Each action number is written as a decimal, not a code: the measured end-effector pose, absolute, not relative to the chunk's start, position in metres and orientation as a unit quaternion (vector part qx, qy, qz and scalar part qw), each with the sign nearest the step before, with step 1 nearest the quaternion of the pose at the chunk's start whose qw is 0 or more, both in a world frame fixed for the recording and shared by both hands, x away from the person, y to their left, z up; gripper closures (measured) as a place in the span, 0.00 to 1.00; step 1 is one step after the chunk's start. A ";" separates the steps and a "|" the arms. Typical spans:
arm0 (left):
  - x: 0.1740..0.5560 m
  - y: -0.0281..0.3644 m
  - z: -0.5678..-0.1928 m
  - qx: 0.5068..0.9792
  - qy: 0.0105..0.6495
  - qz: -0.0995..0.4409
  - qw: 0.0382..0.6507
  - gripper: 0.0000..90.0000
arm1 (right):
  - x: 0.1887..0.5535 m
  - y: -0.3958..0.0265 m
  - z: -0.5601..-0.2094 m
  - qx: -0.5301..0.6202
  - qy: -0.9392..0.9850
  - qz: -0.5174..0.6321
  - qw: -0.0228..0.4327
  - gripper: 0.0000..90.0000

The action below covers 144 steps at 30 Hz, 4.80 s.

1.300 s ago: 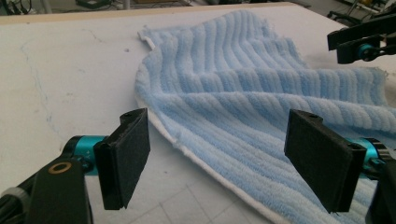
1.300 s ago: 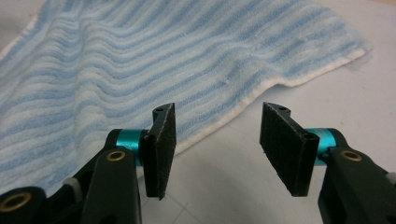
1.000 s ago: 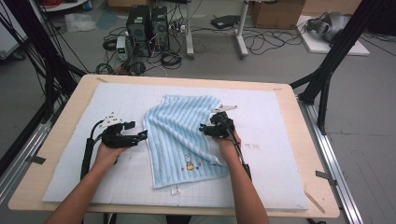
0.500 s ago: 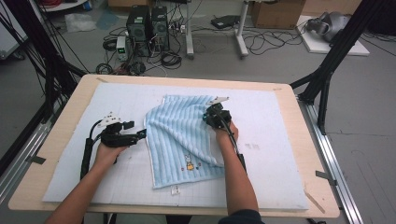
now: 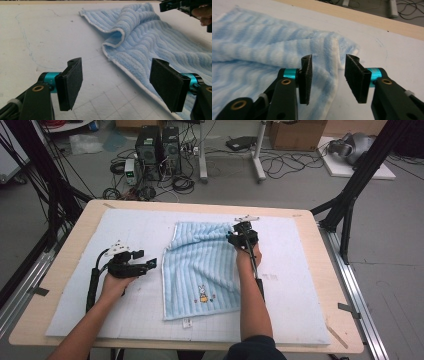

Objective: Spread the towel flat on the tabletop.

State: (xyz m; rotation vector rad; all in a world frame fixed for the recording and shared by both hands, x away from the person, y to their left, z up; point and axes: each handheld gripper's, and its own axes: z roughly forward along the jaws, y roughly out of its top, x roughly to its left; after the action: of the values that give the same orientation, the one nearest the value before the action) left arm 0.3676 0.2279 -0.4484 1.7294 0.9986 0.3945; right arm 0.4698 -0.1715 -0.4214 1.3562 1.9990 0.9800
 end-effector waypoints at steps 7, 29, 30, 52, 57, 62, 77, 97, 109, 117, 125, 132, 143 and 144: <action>0.363 0.224 -0.447 0.731 0.409 0.153 0.524 0.35 | 0.441 -0.183 -0.400 0.462 0.756 0.390 0.252 0.57; 0.324 0.208 -0.448 0.756 0.388 0.133 0.511 0.42 | 0.379 -0.165 -0.440 0.378 0.846 0.344 0.151 0.90; 0.322 0.209 -0.448 0.757 0.386 0.133 0.510 0.42 | 0.380 -0.161 -0.439 0.364 0.851 0.332 0.180 0.94; 0.295 0.174 -0.449 0.801 0.330 0.094 0.491 0.45 | 0.321 -0.204 -0.428 0.381 0.792 0.425 0.216 0.64; 0.294 0.163 -0.450 0.823 0.300 0.082 0.475 0.56 | 0.300 -0.220 -0.433 0.390 0.795 0.413 0.213 0.63; 0.295 0.156 -0.451 0.839 0.300 0.086 0.445 0.63 | 0.291 -0.230 -0.442 0.402 0.790 0.420 0.194 0.61; 0.289 0.161 -0.451 0.843 0.295 0.089 0.440 0.97 | 0.285 -0.207 -0.447 0.361 0.828 0.407 0.136 0.73; 0.257 0.185 -0.451 0.844 0.289 0.044 0.450 0.97 | 0.243 -0.209 -0.445 0.316 0.859 0.401 0.028 0.95; 0.246 0.200 -0.446 0.820 0.319 0.073 0.470 0.65 | 0.227 -0.208 -0.435 0.326 0.839 0.432 0.056 0.72; 0.277 0.205 -0.436 0.772 0.375 0.125 0.498 0.51 | 0.271 -0.190 -0.434 0.368 0.830 0.401 0.119 0.41; 0.298 0.193 -0.441 0.769 0.383 0.131 0.495 0.50 | 0.297 -0.177 -0.443 0.365 0.848 0.353 0.152 0.45; 0.297 0.195 -0.445 0.769 0.384 0.133 0.493 0.50 | 0.297 -0.181 -0.444 0.379 0.840 0.362 0.142 0.53; 0.293 0.205 -0.445 0.764 0.391 0.135 0.496 0.52 | 0.282 -0.181 -0.441 0.358 0.851 0.365 0.119 0.93; 0.293 0.204 -0.445 0.763 0.391 0.134 0.496 0.52 | 0.279 -0.183 -0.441 0.359 0.851 0.368 0.109 0.93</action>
State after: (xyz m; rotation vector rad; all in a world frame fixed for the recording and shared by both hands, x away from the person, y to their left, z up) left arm 0.2930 0.2045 -0.4447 1.8492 0.9465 0.3238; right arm 0.2793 -0.1834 -0.4415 1.0553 2.5027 1.0819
